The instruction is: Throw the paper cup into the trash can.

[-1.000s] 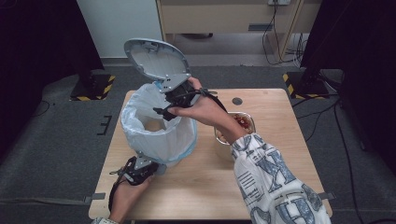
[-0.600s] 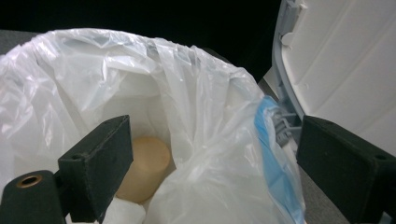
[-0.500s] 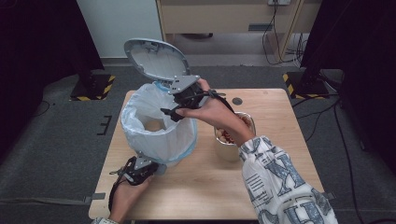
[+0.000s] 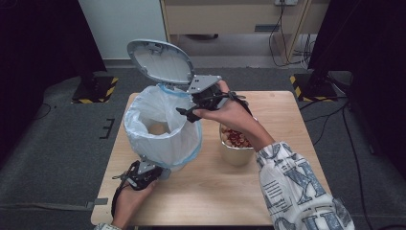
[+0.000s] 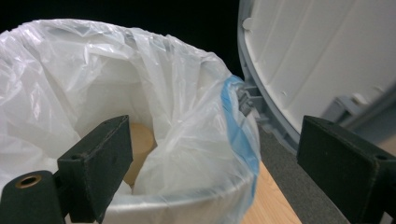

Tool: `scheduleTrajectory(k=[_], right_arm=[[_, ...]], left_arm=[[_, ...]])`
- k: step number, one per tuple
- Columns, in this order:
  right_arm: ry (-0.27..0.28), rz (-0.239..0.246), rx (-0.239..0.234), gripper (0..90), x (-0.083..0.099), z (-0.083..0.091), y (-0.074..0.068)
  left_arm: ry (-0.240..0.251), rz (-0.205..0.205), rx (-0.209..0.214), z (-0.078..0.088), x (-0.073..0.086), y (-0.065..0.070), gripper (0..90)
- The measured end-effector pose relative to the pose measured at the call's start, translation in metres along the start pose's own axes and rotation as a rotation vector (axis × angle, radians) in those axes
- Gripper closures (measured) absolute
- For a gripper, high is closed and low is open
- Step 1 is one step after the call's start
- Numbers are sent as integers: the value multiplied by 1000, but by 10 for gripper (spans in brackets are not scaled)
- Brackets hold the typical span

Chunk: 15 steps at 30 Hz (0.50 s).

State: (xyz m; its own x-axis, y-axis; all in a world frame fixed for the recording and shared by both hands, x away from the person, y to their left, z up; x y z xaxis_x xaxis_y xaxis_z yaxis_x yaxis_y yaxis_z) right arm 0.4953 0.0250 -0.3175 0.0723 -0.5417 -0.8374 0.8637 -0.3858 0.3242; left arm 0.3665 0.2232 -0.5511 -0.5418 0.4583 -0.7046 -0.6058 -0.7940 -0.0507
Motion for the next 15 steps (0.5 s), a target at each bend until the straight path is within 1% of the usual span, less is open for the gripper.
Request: scheduleTrajectory(k=[5, 6, 15], right_arm=[[-1, -2, 14, 110, 3, 7, 5], [1, -9, 21, 110, 5, 10, 7], [-1, -17, 39, 112, 14, 22, 14]], left_arm=[[0, 1, 0, 0, 0, 0, 875], [-2, -1, -1, 0, 0, 0, 875], [-1, -1, -1, 0, 0, 0, 874]])
Point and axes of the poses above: each handheld gripper's, and its own axes: z roughly backward along the jaws, x roughly out of its underside, y roughly to its right, the point moved 5 cm from there along -z, roughly forward along the jaws, and after that the axes turned 1 degree about -y, right-handed, at the moved point
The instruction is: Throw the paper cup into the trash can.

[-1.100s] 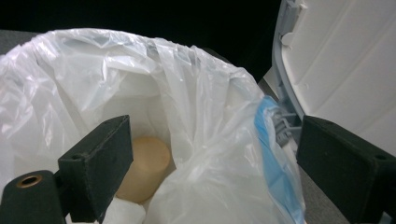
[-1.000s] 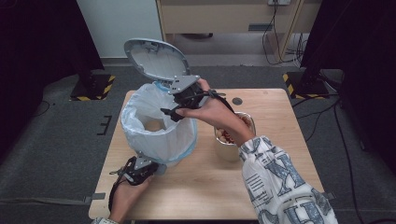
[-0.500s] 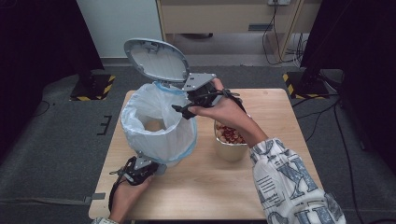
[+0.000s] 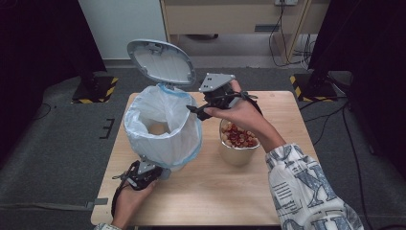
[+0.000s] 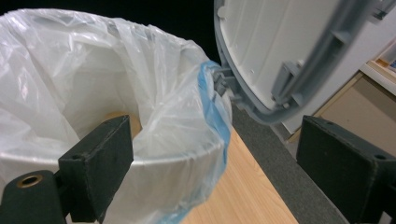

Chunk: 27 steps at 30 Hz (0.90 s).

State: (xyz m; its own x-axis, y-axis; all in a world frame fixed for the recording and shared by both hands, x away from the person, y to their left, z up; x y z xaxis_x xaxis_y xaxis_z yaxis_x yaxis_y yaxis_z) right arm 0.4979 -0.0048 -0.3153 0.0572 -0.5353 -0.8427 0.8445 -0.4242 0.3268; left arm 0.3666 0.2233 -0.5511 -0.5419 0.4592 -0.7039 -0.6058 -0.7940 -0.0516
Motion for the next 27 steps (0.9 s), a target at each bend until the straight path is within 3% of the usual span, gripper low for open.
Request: scheduleTrajectory(k=[27], right_arm=[[-74, -32, 88, 115, 57, 27, 28]], left_arm=[[1, 5, -1, 0, 0, 0, 870]])
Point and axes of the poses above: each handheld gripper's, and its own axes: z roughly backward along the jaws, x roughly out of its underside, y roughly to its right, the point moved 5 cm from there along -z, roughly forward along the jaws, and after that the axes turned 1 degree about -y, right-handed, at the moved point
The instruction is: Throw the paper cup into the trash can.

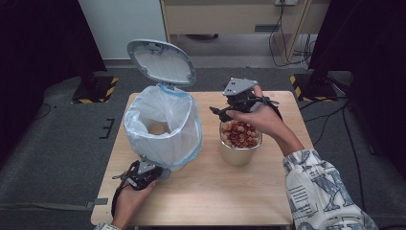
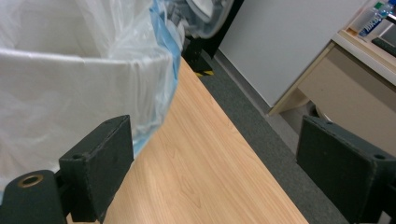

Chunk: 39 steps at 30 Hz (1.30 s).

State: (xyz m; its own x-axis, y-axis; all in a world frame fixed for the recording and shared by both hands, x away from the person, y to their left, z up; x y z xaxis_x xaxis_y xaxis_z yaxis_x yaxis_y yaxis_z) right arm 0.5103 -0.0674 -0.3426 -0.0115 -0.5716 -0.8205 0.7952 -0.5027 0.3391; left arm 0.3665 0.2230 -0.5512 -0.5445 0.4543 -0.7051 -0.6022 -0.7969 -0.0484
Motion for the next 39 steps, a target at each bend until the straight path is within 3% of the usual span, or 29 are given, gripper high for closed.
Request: scheduleTrajectory(k=[23, 39], right_arm=[[-27, -30, 49, 118, 34, 14, 15], [-33, -89, 102, 113, 60, 30, 31]], left_arm=[[-2, -1, 1, 0, 0, 0, 868], [-2, 0, 1, 0, 0, 0, 866]])
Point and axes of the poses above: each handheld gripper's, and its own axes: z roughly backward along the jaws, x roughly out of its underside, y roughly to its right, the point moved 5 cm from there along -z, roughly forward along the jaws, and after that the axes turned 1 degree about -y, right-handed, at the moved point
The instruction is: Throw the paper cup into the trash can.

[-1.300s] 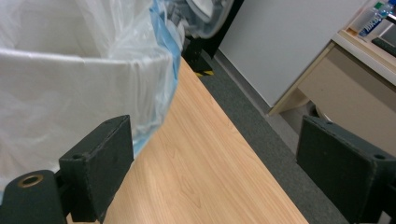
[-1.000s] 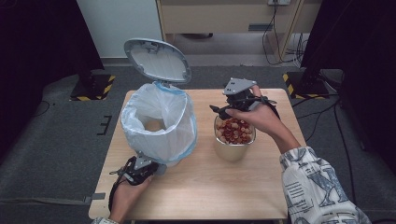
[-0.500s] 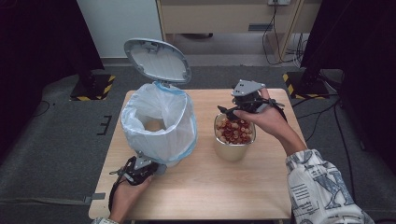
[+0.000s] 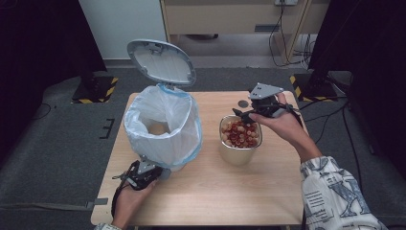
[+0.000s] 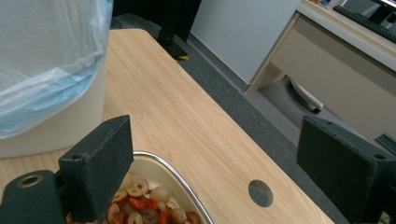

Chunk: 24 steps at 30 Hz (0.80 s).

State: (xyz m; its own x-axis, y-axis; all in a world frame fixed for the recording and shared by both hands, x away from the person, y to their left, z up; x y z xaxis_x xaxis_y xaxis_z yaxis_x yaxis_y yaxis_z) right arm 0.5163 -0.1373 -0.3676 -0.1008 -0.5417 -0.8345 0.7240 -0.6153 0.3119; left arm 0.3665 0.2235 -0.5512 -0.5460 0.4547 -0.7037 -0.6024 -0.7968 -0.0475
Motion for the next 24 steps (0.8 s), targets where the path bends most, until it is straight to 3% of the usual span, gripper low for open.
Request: scheduleTrajectory(k=[24], right_arm=[[-27, -85, 63, 110, 43, 17, 23]], left_arm=[[0, 1, 0, 0, 0, 0, 864]])
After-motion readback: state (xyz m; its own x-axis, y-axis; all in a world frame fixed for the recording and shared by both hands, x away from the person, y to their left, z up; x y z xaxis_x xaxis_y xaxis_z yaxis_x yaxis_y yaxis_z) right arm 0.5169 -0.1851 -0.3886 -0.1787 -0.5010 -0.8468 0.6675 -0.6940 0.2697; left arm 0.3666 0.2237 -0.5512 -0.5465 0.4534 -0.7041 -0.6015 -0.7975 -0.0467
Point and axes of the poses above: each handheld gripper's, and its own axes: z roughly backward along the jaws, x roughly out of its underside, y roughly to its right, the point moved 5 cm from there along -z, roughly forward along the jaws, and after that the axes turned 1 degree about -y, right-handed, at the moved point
